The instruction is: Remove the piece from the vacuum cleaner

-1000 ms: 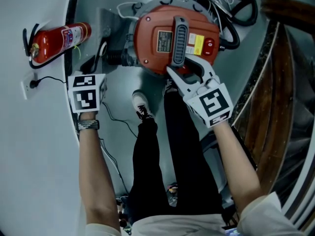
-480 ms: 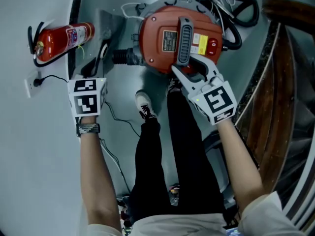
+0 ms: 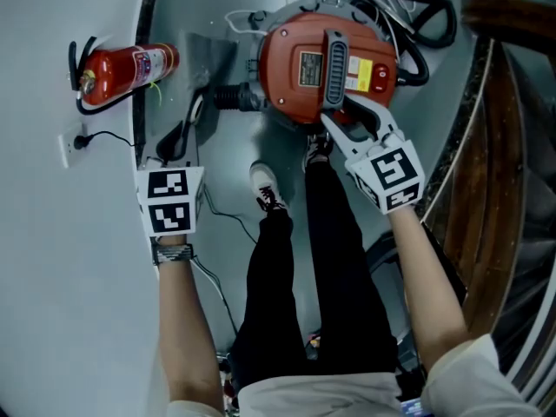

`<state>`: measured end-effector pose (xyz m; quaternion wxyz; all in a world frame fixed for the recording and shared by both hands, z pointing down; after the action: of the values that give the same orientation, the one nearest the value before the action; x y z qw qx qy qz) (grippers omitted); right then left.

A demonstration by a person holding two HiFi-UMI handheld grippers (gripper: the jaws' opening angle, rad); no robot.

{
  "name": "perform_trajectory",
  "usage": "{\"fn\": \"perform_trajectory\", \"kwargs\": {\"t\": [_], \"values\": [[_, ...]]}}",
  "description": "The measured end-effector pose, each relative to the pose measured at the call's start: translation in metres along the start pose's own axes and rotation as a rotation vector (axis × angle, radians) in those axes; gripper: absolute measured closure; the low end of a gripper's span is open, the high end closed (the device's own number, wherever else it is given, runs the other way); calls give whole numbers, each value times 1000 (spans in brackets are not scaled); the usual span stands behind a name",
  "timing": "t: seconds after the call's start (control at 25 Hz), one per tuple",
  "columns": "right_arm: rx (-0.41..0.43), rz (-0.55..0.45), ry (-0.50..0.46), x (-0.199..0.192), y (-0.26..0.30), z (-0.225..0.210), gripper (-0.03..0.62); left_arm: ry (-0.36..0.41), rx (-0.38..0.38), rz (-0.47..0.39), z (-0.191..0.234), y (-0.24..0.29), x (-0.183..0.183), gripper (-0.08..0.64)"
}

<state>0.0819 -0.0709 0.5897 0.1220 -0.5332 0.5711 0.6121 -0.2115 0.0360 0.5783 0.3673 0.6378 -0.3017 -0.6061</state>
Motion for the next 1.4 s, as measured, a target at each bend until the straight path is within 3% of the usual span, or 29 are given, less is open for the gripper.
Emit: {"fn": "perform_trajectory", "kwargs": {"t": [0.2,0.56,0.72,0.96,1.4], "values": [[-35,13,-9,5,-16,4,408,-31,-3,-15,-5,-20,4,529],[-51,-34,-64,47,-58,21,443,3,11,-66,1,-71,22,529],[-69,-67,-102,88,-82,33,496,13,17,-103,0,-103,38,529],[-55,-103,-230,156,-121,56,549,95,-7,-166,-5,-157,74,529],[-50,-145,-407,271,-215,112,565,224,-33,-312,-19,-274,148,529]]}}
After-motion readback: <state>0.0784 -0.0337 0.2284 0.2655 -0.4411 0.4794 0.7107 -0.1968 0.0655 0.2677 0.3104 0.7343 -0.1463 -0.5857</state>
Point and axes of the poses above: the fingertips, and each gripper's own axes: y forward along the fingers, z to its left, x out of its top, the point moved 8 cm from there along -y, backward along the fingers, and after that the axes turned 9 degrees about -z, right-handed, at the moved point
